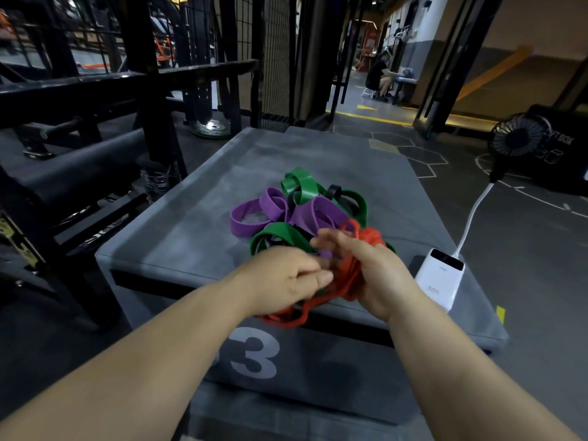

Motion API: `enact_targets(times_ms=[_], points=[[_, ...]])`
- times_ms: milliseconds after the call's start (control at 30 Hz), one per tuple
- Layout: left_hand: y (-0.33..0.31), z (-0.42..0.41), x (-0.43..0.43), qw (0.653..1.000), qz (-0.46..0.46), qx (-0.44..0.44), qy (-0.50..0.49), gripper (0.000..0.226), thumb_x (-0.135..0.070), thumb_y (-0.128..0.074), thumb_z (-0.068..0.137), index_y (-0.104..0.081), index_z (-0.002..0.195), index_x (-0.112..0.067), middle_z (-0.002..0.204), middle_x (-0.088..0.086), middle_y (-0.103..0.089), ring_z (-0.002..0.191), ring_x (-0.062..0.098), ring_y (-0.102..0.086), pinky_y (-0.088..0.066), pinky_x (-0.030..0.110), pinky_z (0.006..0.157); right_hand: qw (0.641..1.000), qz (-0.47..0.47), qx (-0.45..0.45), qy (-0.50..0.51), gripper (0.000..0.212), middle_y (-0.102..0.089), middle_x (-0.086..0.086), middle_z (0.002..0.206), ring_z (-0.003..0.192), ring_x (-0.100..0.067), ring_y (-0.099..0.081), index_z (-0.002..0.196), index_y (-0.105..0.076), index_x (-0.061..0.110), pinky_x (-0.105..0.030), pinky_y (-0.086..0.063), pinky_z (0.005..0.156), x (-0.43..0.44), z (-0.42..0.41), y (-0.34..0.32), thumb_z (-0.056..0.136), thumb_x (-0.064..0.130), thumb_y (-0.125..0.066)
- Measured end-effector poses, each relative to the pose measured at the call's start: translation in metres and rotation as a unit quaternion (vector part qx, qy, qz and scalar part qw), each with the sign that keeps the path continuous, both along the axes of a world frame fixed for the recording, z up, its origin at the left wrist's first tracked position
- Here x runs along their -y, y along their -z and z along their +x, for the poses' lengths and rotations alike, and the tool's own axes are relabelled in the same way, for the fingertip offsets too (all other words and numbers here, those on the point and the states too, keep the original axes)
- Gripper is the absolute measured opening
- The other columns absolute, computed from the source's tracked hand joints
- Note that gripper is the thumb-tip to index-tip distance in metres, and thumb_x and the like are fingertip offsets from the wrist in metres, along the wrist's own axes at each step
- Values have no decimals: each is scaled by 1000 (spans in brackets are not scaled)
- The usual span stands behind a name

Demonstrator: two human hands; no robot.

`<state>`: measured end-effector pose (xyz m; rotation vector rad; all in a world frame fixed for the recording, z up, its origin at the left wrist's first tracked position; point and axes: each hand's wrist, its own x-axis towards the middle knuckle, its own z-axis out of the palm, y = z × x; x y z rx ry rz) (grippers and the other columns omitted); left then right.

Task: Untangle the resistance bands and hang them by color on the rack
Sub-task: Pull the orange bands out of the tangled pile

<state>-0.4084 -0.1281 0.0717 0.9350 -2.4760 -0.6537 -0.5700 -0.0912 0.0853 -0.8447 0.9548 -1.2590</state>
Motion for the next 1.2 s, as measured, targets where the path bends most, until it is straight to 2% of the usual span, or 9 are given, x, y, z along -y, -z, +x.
enact_targets(times_ms=[100, 200, 333, 433, 600, 733, 967, 1100, 1200], points=[[-10, 2, 1, 985, 22, -166, -43, 43, -43, -59, 88, -52, 56, -15, 54, -3, -51, 54, 12, -48, -42, 29, 59, 996, 16, -75, -43, 24, -72, -15, 79, 61, -24, -70, 83, -71, 6, -35, -60, 57, -7, 7, 5, 94, 19, -53], [-14, 6, 1, 951, 177, -252, -37, 38, -45, -72, 81, -59, 67, -12, 61, 6, -66, 58, 22, -60, -49, 35, 63, 986, -6, -149, -78, 42, -64, -10, 69, 45, -17, -56, 83, -63, 3, -26, -48, 43, -9, 11, 9, 84, 44, -52], [-10, 3, 0, 946, 201, -254, -2, 24, -30, -71, 80, -58, 72, -12, 60, -1, -61, 58, 11, -59, -45, 21, 64, 975, -24, -182, -122, 66, -51, -3, 56, 36, -13, -38, 80, -60, 7, -21, -36, 41, -6, 10, 14, 79, 72, -43], [-6, 4, 3, 954, 173, -243, -12, 35, -50, -75, 73, -56, 69, -20, 58, -9, -60, 57, 7, -55, -43, 21, 61, 971, -26, -141, -194, 75, -44, 0, 53, 33, -8, -33, 78, -57, 9, -19, -34, 40, -7, 5, 14, 60, 81, -62], [3, 5, 14, 967, 111, -230, -23, 81, -92, -56, 47, -52, 90, -23, 82, 7, -59, 62, 8, -50, -43, 26, 60, 959, -24, -89, -269, 28, -41, 5, 45, 30, -4, -33, 63, -65, 21, -14, -27, 37, -12, 1, 7, 70, 42, -82], [7, -4, 4, 965, 171, -193, 56, 83, -96, -35, 55, -56, 112, -39, 108, -20, -61, 105, -9, -56, -42, 9, 91, 951, 16, -25, -307, 33, -39, 6, 41, 29, -4, -35, 59, -59, 17, -15, -26, 38, -10, -5, 8, 66, 37, -84], [3, -9, 1, 954, 205, -204, 78, 89, -95, -35, 57, -63, 95, -20, 88, -13, -62, 87, 0, -58, -47, 17, 85, 914, 24, 31, -404, 25, -47, 12, 44, 33, -1, -42, 67, -63, 18, -18, -33, 42, -5, -9, 12, 78, 37, -74], [5, -10, -2, 958, 197, -188, 91, 92, -93, -32, 63, -58, 89, -8, 80, -8, -56, 79, 6, -54, -45, 29, 82, 903, 18, 31, -428, 23, -51, 10, 47, 39, -6, -52, 70, -66, 15, -28, -50, 69, -1, -10, 14, 83, 34, -67], [8, -10, -1, 966, 169, -186, 52, 93, -95, -28, 63, -57, 87, -9, 77, -7, -53, 76, 6, -51, -45, 33, 81, 911, 11, -20, -412, 27, -52, 2, 47, 46, -16, -60, 64, -64, 11, -33, -51, 72, -3, -10, 13, 73, 34, -74]])
